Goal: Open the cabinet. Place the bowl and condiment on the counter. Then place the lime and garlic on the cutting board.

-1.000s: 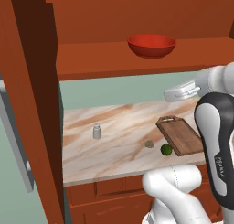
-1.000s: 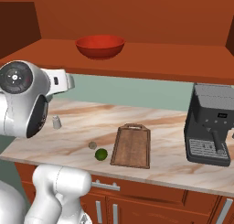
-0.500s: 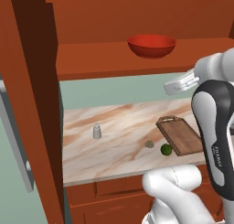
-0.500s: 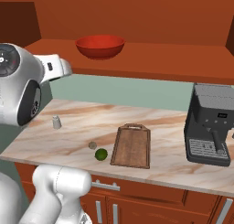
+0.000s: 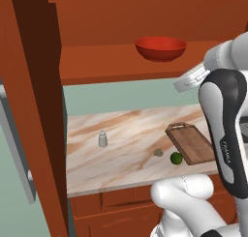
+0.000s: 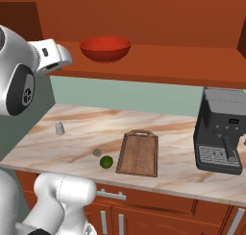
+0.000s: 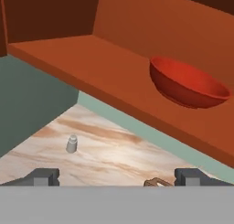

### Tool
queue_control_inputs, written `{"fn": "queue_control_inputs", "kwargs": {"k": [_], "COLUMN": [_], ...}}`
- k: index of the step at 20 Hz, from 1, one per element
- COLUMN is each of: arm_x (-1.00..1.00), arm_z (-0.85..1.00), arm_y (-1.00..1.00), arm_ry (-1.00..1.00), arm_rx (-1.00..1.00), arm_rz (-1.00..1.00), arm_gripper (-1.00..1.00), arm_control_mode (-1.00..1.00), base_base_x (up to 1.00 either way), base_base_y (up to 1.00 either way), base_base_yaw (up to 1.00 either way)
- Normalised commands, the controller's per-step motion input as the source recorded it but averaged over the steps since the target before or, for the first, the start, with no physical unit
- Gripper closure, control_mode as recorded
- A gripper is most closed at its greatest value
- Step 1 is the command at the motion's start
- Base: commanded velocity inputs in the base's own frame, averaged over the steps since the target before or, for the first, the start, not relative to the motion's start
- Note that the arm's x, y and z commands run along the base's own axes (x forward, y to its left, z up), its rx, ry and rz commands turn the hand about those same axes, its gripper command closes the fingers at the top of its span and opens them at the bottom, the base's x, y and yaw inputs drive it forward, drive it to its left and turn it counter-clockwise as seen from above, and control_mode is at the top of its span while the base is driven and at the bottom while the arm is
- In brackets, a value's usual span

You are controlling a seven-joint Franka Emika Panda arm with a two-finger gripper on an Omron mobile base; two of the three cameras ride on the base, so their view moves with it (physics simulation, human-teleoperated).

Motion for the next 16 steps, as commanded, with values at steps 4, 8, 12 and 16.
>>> {"fn": "queue_control_inputs", "kwargs": {"k": [4,8,12,16], "arm_x": [0.08,0.14,0.21,0.27], "arm_z": [0.07,0.0,0.0,0.0], "arm_y": [0.0,0.0,0.0,0.0], "arm_ry": [-0.01,-0.06,-0.07,-0.09], "arm_rx": [-0.11,-0.1,-0.09,-0.07], "arm_rz": [0.0,0.0,0.0,0.0], "arm_gripper": [-1.0,-1.0,-1.0,-1.0], "arm_control_mode": [-1.0,-1.0,-1.0,-1.0], "base_base_x": [0.0,0.0,0.0,0.0], "base_base_y": [0.0,0.0,0.0,0.0], "base_base_yaw": [0.0,0.0,0.0,0.0]}}
